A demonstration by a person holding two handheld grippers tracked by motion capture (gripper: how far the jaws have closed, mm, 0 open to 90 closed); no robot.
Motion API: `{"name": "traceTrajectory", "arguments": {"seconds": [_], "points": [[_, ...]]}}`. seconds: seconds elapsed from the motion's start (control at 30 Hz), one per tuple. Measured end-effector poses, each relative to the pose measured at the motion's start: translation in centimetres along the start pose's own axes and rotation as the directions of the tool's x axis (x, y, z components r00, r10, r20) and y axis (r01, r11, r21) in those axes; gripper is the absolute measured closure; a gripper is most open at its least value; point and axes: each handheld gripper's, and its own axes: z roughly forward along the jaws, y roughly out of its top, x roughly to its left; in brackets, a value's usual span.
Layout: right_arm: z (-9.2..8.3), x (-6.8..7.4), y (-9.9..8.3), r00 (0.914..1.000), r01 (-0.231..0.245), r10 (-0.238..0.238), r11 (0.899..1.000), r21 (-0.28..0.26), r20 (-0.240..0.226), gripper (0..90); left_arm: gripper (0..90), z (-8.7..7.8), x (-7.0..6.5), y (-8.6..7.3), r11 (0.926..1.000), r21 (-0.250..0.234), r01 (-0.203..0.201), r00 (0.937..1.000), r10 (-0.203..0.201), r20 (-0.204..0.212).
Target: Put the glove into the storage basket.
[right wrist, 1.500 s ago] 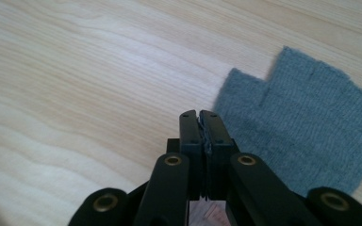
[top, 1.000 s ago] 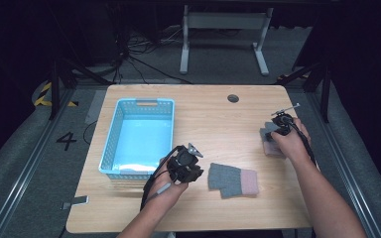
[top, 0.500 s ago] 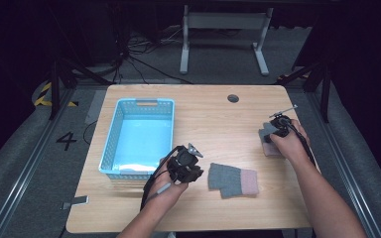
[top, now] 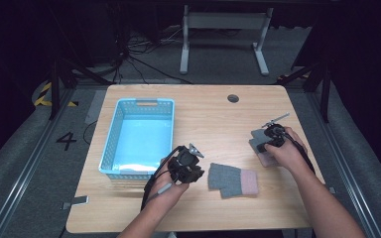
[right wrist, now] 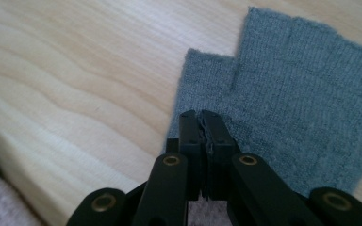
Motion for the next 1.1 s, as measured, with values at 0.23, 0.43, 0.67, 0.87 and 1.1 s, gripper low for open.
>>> {"name": "traceTrajectory", "arguments": {"seconds": [0.23, 0.43, 0.67, 0.87, 1.1], "points": [[-0.2, 1.1, -0.3, 0.9981, 0.047, -0.045, 0.999, 0.028, -0.043, 88.0, 77.5, 0.0, 0.0, 0.0, 1.0, 0.002, -0.002, 1.0, 0.002, 0.0], [-0.4, 1.1, -0.3, 0.998, 0.042, -0.042, 0.999, 0.0, -0.046, 85.9, 77.6, -0.1, 0.1, 0.0, 1.0, 0.0, -0.003, 1.0, 0.003, 0.0], [-2.2, 0.2, -0.4, 0.9985, -0.043, 0.04, 0.993, -0.111, -0.037, 79.4, 77.5, -0.1, 0.2, 0.2, 1.0, -0.008, 0.002, 1.0, -0.002, 0.004], [-3.1, -0.8, -0.8, 0.99, -0.14, 0.141, 0.978, -0.151, -0.008, 71.0, 77.5, -0.1, 0.1, 0.4, 1.0, -0.01, 0.0, 1.0, 0.001, 0.007], [-2.8, -1.4, -0.7, 0.9804, -0.193, 0.196, 0.975, -0.111, 0.017, 59.4, 77.5, -0.1, 0.1, 0.4, 0.9999, -0.011, 0.0, 1.0, 0.0, 0.005]]}}
